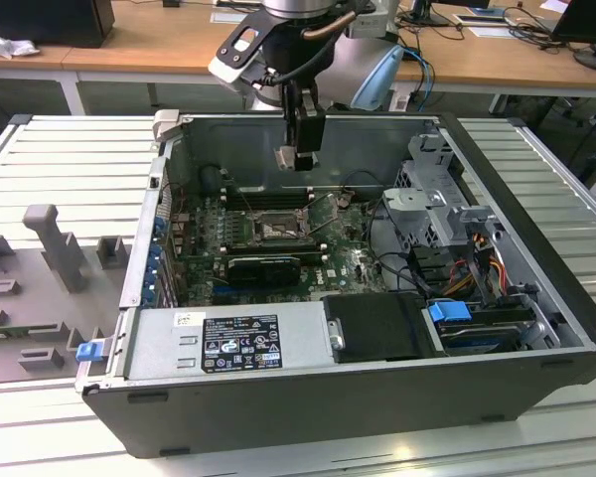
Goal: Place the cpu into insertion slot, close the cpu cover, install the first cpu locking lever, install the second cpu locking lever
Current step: 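Place the cpu into insertion slot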
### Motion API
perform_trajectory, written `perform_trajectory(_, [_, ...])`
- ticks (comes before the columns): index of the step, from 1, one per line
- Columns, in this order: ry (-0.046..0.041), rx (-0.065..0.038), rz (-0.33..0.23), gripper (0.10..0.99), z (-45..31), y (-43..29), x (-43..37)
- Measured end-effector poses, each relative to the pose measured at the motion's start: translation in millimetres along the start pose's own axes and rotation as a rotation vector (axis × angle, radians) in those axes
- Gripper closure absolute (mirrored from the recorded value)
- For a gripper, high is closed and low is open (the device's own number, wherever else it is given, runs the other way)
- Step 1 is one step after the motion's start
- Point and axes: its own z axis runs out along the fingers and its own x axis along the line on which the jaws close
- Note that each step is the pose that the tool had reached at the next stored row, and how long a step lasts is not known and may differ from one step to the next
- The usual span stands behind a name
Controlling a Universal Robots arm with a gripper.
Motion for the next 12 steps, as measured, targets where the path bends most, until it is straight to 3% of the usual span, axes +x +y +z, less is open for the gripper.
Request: perform_trajectory(12, [-0.0080, -0.002, 0.092, 0.553, 1.3, -0.1, 0.0])
